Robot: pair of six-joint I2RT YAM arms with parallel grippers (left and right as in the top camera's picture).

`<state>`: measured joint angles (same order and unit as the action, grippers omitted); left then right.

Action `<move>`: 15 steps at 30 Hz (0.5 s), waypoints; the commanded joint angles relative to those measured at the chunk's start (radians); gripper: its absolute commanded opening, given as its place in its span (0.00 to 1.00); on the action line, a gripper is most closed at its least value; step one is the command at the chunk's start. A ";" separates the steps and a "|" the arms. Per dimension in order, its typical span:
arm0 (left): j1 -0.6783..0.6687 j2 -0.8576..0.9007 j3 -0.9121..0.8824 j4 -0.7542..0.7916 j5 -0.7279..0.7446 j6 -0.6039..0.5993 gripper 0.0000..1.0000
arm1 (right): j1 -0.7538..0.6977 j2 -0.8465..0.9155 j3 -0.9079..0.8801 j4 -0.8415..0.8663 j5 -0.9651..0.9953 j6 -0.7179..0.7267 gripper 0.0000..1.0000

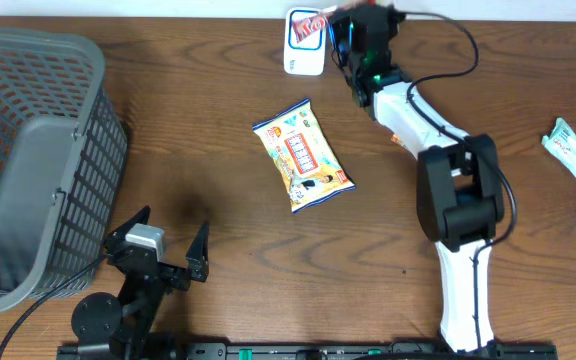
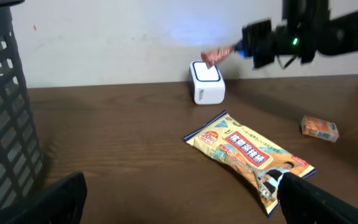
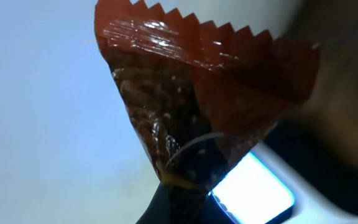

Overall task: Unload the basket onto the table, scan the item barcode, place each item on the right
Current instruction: 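Hold the snack bag in front of the scanner window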

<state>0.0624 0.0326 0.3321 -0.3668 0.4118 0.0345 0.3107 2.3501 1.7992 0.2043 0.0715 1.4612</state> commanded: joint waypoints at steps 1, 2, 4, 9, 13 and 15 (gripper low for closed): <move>-0.004 -0.002 0.005 0.001 -0.005 0.014 0.98 | -0.002 0.042 0.040 0.002 0.001 0.006 0.02; -0.004 -0.002 0.005 0.001 -0.005 0.014 0.98 | -0.002 0.046 0.041 0.003 0.001 0.003 0.01; -0.004 -0.002 0.005 0.001 -0.005 0.014 0.98 | -0.002 0.046 0.045 0.010 -0.003 -0.023 0.02; -0.004 -0.002 0.005 0.001 -0.005 0.014 0.98 | -0.002 0.046 0.101 0.002 -0.051 -0.140 0.02; -0.004 -0.002 0.005 0.001 -0.006 0.014 0.98 | -0.002 0.046 0.161 -0.055 -0.074 -0.188 0.02; -0.004 -0.002 0.005 0.001 -0.005 0.014 0.98 | -0.002 0.045 0.201 -0.112 -0.088 -0.222 0.01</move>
<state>0.0624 0.0326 0.3321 -0.3668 0.4118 0.0345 0.3069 2.4088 1.9331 0.1390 0.0147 1.3334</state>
